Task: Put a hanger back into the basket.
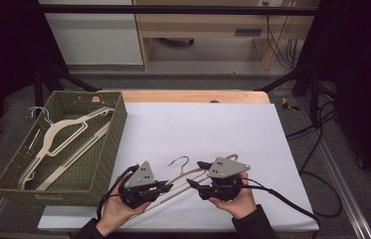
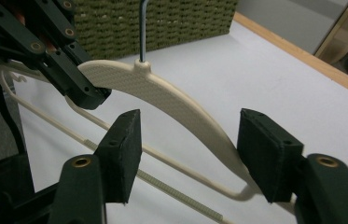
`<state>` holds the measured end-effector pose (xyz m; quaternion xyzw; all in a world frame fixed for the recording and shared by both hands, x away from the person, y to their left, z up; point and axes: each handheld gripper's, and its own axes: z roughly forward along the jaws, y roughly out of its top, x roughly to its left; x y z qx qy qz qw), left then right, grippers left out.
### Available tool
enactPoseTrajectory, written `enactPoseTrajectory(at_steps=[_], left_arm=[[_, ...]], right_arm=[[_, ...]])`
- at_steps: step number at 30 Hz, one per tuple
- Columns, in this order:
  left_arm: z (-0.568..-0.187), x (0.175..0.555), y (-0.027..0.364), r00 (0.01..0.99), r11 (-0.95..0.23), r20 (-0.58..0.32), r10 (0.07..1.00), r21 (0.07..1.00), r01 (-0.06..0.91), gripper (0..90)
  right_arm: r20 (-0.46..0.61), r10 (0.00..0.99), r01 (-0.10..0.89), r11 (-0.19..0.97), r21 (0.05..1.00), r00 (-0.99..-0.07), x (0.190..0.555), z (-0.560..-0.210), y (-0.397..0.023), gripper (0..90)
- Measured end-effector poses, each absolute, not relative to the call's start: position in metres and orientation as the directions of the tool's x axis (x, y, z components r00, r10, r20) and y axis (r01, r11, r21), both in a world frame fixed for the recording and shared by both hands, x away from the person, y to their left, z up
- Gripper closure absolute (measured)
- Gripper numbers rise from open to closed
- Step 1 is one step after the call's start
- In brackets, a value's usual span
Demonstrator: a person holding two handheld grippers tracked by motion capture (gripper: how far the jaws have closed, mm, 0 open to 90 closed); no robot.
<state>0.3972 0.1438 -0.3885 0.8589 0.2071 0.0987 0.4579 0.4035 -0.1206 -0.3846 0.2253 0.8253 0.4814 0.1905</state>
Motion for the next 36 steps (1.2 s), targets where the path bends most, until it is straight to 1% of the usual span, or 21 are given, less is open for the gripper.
enactPoseTrajectory(at_steps=[2, 7, 12, 18, 28, 32, 36], left_arm=[[-0.388, 0.399, 0.147, 0.887, -0.486, -0.023, 0.462, 0.830, 0.275, 86.5], [-0.385, 0.403, 0.157, 0.854, -0.455, -0.021, 0.520, 0.840, 0.297, 86.5], [-0.375, 0.404, 0.168, 0.838, -0.423, -0.017, 0.545, 0.858, 0.292, 86.5], [-0.354, 0.399, 0.183, 0.818, -0.372, -0.012, 0.575, 0.887, 0.275, 86.5], [-0.305, 0.392, 0.208, 0.787, -0.337, 0.044, 0.615, 0.917, 0.212, 86.5], [-0.286, 0.399, 0.223, 0.780, -0.329, 0.059, 0.623, 0.925, 0.193, 86.5], [-0.273, 0.409, 0.239, 0.774, -0.331, 0.065, 0.630, 0.924, 0.192, 86.5]], right_arm=[[-0.078, 0.571, 0.192, 0.398, 0.897, -0.817, 0.403, -0.381, -0.127, 36.0], [-0.050, 0.608, 0.208, 0.348, 0.914, -0.793, 0.403, -0.377, -0.143, 30.9], [-0.017, 0.648, 0.228, 0.292, 0.929, -0.761, 0.404, -0.376, -0.161, 25.8], [0.068, 0.701, 0.292, 0.205, 0.934, -0.710, 0.405, -0.381, -0.187, 18.3], [0.104, 0.772, 0.331, 0.144, 0.933, -0.627, 0.407, -0.391, -0.217, 12.1], [0.111, 0.795, 0.345, 0.130, 0.929, -0.596, 0.408, -0.394, -0.223, 9.6], [0.105, 0.801, 0.352, 0.137, 0.926, -0.589, 0.409, -0.395, -0.226, 8.4]])
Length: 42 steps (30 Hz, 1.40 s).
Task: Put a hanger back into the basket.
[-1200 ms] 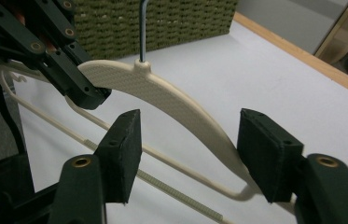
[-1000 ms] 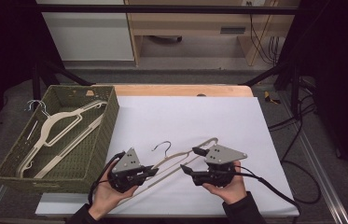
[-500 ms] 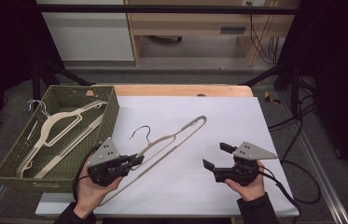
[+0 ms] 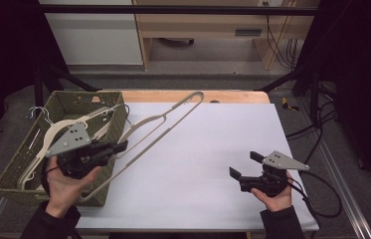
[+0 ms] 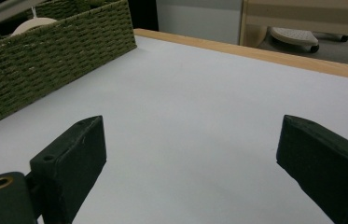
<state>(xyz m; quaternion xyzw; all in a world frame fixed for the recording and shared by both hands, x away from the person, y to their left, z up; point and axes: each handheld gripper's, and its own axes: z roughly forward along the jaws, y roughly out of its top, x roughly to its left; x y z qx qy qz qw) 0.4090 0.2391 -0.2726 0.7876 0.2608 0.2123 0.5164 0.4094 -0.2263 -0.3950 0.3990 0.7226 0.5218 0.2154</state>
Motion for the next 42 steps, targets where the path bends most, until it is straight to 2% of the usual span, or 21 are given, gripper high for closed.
enactPoseTrajectory(at_steps=[9, 17, 33, 42], left_arm=[[-0.252, 0.433, 0.274, 0.743, -0.329, 0.058, 0.667, 0.918, 0.223, 86.5], [-0.249, 0.452, 0.312, 0.701, -0.352, 0.077, 0.709, 0.900, 0.257, 86.5], [-0.276, 0.483, 0.391, 0.650, -0.351, 0.053, 0.758, 0.874, 0.338, 86.4], [-0.292, 0.490, 0.420, 0.614, -0.349, 0.061, 0.787, 0.864, 0.362, 86.4]], right_arm=[[0.085, 0.823, 0.346, 0.140, 0.928, -0.562, 0.409, -0.395, -0.233, 5.8], [0.089, 0.831, 0.348, 0.131, 0.928, -0.549, 0.409, -0.394, -0.238, 5.3], [0.080, 0.830, 0.356, 0.148, 0.923, -0.552, 0.410, -0.396, -0.238, 4.5], [0.078, 0.832, 0.360, 0.151, 0.921, -0.549, 0.410, -0.396, -0.237, 4.2]])
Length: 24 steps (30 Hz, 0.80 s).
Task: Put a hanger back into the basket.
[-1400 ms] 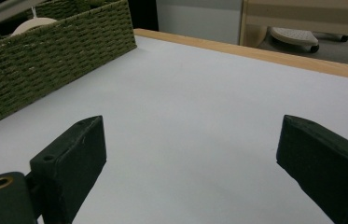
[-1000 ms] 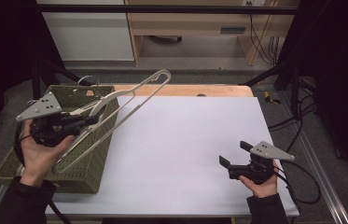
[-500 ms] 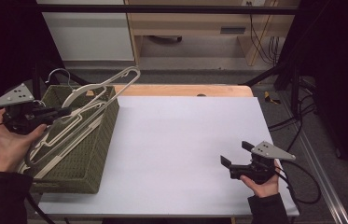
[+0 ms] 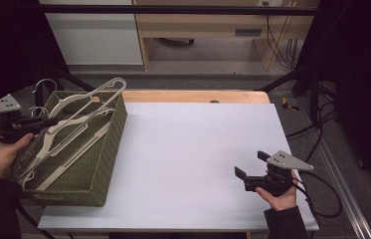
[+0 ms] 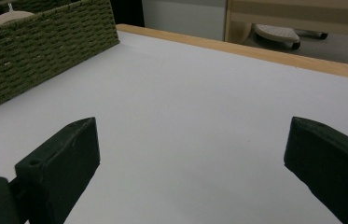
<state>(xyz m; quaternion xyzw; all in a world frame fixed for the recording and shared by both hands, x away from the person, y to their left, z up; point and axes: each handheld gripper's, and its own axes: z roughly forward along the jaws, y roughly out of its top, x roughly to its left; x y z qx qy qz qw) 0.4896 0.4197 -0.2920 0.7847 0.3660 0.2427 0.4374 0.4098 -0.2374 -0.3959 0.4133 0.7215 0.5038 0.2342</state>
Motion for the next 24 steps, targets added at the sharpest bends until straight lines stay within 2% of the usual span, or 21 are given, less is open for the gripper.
enactPoseTrajectory(at_steps=[12, 24], left_arm=[[-0.314, 0.489, 0.437, 0.587, -0.354, 0.037, 0.809, 0.827, 0.436, 86.4], [-0.358, 0.496, 0.430, 0.547, -0.286, -0.080, 0.833, 0.785, 0.550, 86.4]], right_arm=[[0.077, 0.832, 0.363, 0.155, 0.919, -0.550, 0.410, -0.397, -0.236, 4.2], [0.076, 0.830, 0.363, 0.158, 0.918, -0.553, 0.410, -0.397, -0.237, 4.1]])
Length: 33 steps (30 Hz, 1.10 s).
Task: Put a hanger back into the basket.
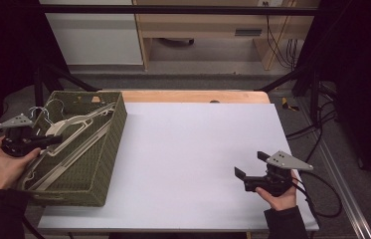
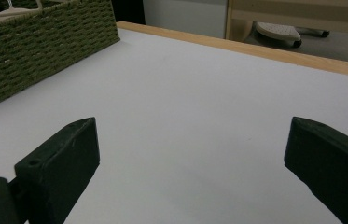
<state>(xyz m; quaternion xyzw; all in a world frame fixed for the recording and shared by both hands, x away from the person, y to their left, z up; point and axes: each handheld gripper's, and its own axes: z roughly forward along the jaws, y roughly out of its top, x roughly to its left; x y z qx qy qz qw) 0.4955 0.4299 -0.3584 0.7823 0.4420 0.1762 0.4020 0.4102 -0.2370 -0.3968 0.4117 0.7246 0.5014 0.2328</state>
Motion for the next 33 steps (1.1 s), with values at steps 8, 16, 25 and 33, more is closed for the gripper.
enactPoseTrajectory(at_steps=[8, 16, 25, 33], left_arm=[[-0.372, 0.500, 0.425, 0.518, -0.277, -0.082, 0.852, 0.768, 0.578, 85.8], [-0.375, 0.503, 0.430, 0.412, -0.246, -0.054, 0.910, 0.730, 0.638, 80.7], [-0.383, 0.499, 0.448, 0.298, -0.175, -0.052, 0.953, 0.707, 0.685, 65.8], [-0.374, 0.486, 0.448, 0.305, -0.151, -0.058, 0.951, 0.772, 0.618, 54.3]], right_arm=[[0.076, 0.830, 0.363, 0.158, 0.918, -0.553, 0.410, -0.397, -0.237, 4.0], [0.073, 0.828, 0.363, 0.162, 0.918, -0.555, 0.410, -0.397, -0.237, 3.9], [0.074, 0.828, 0.369, 0.166, 0.914, -0.555, 0.411, -0.398, -0.235, 3.8], [0.071, 0.829, 0.367, 0.167, 0.915, -0.555, 0.411, -0.398, -0.235, 3.7]])
